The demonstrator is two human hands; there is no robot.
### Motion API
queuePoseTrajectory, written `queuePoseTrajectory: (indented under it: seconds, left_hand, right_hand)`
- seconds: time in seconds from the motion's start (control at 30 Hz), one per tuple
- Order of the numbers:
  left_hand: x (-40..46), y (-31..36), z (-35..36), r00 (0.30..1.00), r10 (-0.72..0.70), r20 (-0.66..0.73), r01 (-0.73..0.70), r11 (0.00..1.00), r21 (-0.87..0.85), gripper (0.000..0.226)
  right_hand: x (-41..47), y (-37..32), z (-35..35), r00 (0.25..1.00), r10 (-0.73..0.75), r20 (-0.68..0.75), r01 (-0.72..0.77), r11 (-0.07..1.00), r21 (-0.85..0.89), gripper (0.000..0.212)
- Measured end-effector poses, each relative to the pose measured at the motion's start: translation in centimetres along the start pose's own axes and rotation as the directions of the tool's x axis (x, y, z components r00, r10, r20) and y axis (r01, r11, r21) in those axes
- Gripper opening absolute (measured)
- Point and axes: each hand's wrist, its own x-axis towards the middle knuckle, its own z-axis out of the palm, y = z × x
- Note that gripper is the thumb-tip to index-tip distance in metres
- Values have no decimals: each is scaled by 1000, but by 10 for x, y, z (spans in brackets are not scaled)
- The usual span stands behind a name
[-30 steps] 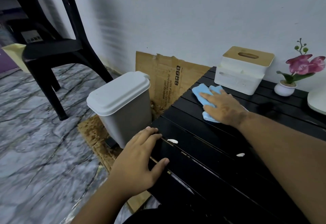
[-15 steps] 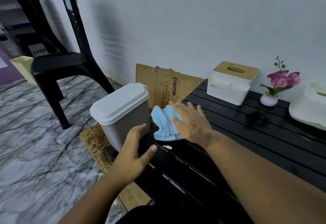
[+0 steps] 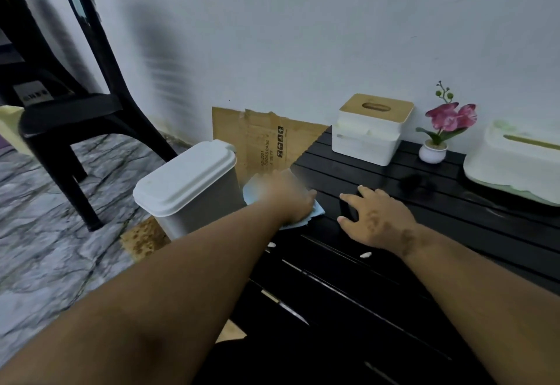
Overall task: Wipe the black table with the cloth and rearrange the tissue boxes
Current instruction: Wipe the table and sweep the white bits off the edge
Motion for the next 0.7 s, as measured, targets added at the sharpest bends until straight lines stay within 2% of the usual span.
queuePoseTrajectory:
  seconds: [0.13,0.3,0.6,0.7]
  left_hand:
    - [0,-18,2,970,239,-51,-231,966,117,89]
    - [7,-46,-2,852,523,-6,-509,831,224,81]
    - [3,-88,-2,709,705,34,-702,700,132,70]
    - [-10,-108,-3,688,723,60,-725,682,92,69]
  right_hand:
    - [-8,-4,-8,1000,13,4,-13,1000,2,67]
    - [-22,-22,-5,999,27,46,-25,999,-38,70]
    - [-30,-24,0,999,29,23,-29,1000,1,68]
    - [-32,-22,1,1000,20,13,-20,1000,5,69]
